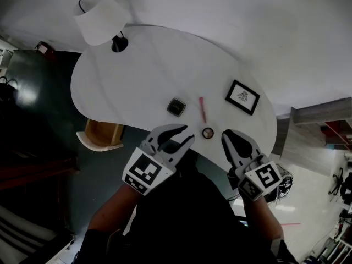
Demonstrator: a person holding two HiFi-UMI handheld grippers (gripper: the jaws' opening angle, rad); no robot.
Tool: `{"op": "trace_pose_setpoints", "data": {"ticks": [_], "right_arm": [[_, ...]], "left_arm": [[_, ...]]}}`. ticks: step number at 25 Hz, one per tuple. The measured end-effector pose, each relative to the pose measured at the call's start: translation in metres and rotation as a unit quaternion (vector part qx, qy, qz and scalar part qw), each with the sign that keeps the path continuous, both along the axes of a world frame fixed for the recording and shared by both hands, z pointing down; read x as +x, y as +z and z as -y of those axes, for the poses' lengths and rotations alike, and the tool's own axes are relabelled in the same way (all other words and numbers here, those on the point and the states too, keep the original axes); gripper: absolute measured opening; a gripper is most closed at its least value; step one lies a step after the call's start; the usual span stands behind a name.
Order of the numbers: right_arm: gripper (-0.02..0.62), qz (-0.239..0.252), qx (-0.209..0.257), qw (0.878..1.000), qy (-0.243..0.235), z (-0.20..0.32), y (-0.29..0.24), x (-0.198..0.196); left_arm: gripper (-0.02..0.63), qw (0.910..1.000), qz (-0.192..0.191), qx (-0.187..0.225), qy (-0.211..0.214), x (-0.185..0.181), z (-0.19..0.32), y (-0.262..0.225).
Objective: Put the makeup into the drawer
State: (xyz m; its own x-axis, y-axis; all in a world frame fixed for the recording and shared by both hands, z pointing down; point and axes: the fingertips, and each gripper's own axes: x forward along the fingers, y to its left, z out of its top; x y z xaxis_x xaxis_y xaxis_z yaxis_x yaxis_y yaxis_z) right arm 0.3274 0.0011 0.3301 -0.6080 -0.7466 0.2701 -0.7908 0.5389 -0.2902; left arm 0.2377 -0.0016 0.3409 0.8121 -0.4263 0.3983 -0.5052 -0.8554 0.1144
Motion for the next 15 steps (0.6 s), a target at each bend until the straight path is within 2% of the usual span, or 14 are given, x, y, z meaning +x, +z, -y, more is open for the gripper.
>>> {"op": "trace_pose_setpoints", "data": {"ticks": [3,7,15], "right_arm": [[0.018,0.004,-0.011,1.000,0.014,-0.003,0.009,0.008],[0.018,0.042,-0.032,0.997,0.054,-0.002,0.011,0.019],[0.018,0.042,-0.043,0.996,0.060,-0.009,0.047,0.042]], "left_arm": [[0.127,0.9991,0.019,-0.016,0.034,0.016,-0.001,0.018],[0.152,0.9965,0.040,-0.034,0.065,0.035,-0.005,0.044],[0.214,0.9838,0.119,-0.075,0.111,0.065,-0.011,0.117]]}}
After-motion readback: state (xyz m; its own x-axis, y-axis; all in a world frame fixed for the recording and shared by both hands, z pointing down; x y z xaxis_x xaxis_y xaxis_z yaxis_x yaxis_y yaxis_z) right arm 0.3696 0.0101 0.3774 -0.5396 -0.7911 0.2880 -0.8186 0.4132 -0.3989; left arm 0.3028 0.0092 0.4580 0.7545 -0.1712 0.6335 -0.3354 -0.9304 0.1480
